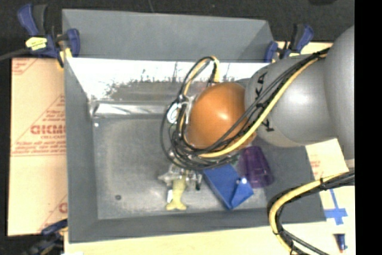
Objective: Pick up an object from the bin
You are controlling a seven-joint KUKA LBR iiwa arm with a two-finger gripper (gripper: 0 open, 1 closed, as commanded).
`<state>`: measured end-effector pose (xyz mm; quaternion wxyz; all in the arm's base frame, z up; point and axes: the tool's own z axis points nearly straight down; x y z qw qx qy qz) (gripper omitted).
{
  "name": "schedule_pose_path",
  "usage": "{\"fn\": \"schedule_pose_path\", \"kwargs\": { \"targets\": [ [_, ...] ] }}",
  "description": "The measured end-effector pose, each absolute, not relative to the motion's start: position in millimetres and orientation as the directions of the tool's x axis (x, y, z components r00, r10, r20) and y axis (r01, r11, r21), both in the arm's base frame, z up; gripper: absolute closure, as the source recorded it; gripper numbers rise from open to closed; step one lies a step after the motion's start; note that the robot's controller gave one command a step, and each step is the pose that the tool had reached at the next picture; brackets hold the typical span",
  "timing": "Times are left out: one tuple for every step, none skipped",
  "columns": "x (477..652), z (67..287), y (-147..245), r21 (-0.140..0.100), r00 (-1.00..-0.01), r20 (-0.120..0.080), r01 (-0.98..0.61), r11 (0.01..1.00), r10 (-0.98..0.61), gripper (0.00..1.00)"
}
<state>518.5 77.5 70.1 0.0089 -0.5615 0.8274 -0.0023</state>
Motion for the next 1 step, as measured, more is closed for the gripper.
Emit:
{"fn": "schedule_pose_path", "kwargs": {
  "targets": [
    [518.5,71.5,77.5,-0.014,-0.372,-0.014,-0.928,0.372,-0.928,1.0]
  ]
}}
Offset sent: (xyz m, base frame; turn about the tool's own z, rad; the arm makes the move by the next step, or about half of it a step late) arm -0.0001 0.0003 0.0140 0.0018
